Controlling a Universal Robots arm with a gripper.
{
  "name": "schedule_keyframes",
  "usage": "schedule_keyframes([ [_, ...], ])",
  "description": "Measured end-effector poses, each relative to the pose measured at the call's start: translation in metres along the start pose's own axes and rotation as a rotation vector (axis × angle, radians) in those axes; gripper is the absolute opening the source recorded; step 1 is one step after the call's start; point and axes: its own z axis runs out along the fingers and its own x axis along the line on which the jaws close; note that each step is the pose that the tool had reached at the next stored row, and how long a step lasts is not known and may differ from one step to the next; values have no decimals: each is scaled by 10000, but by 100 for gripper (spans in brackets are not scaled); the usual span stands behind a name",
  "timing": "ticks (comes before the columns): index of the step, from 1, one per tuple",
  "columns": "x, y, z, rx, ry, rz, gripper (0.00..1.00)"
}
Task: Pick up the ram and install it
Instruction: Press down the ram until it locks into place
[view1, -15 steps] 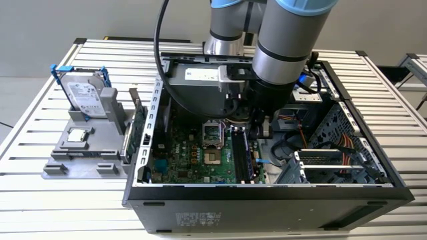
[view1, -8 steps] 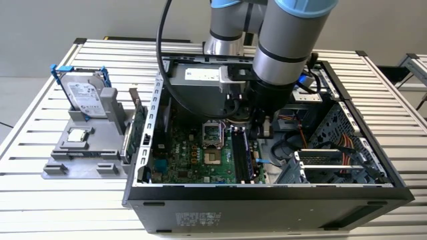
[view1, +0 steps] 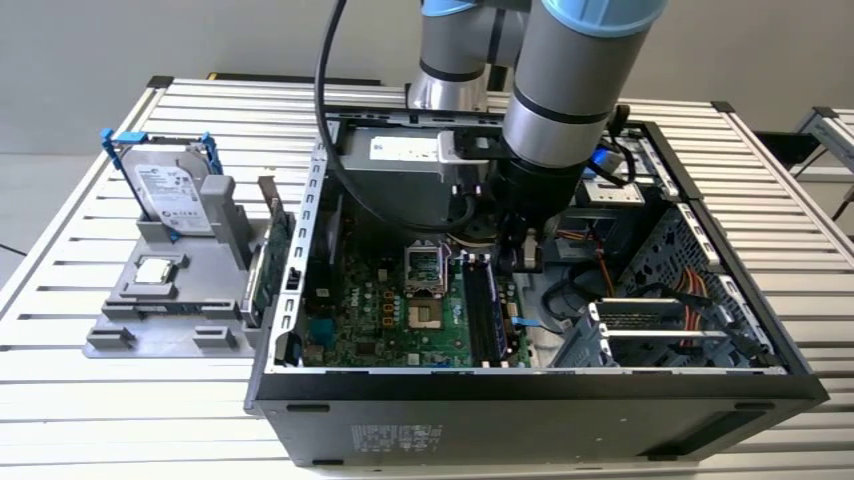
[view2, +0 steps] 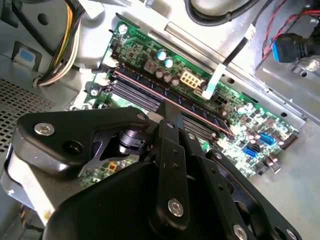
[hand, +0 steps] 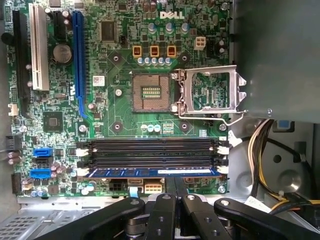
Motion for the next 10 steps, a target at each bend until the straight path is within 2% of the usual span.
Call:
schedule_keyframes([
  [10,0,0,23,2,-1,2,0],
])
